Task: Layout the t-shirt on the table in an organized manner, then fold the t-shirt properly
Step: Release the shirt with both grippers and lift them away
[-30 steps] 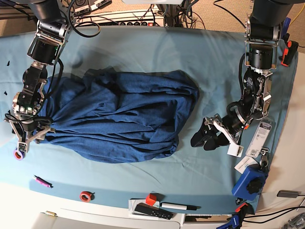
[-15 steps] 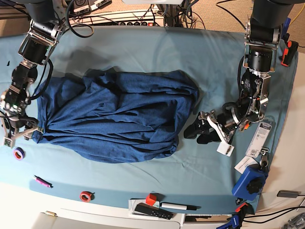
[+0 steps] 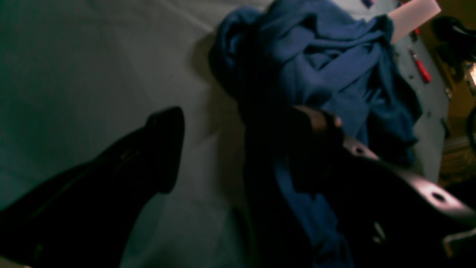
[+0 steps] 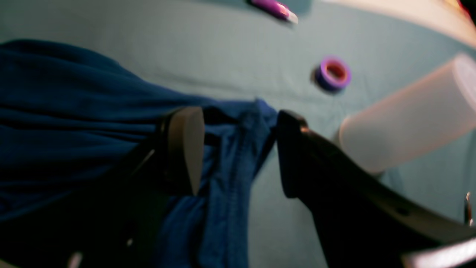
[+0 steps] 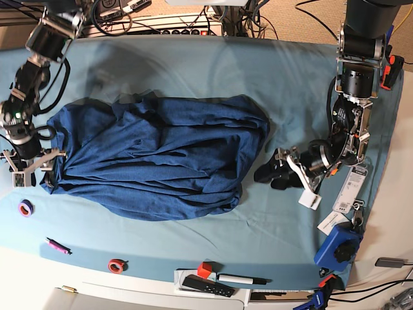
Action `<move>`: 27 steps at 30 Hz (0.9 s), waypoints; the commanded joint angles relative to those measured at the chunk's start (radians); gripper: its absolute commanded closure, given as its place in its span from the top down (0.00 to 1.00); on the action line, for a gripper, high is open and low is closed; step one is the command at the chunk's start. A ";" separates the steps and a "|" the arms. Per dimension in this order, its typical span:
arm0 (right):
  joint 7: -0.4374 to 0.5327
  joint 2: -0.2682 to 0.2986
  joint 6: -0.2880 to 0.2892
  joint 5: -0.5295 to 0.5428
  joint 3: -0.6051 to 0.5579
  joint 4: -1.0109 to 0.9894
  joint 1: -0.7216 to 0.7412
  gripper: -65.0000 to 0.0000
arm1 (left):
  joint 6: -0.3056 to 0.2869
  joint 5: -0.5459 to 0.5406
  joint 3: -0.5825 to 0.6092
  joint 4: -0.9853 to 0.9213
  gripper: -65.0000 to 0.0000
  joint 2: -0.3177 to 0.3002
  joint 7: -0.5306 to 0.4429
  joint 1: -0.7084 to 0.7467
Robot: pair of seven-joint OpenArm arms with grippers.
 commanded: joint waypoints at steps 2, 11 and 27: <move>-0.001 0.023 0.036 0.067 0.006 0.088 -0.030 0.48 | -0.012 -0.037 -0.005 0.018 0.64 -0.014 0.029 -0.025; -0.126 0.022 0.113 0.190 0.008 0.258 -0.248 0.48 | -0.012 -0.193 -0.005 0.018 0.63 -0.007 0.217 -0.024; -0.120 -0.030 0.119 0.259 0.008 0.258 -0.448 0.48 | -0.012 -0.263 -0.005 0.141 0.55 -0.005 0.481 -0.024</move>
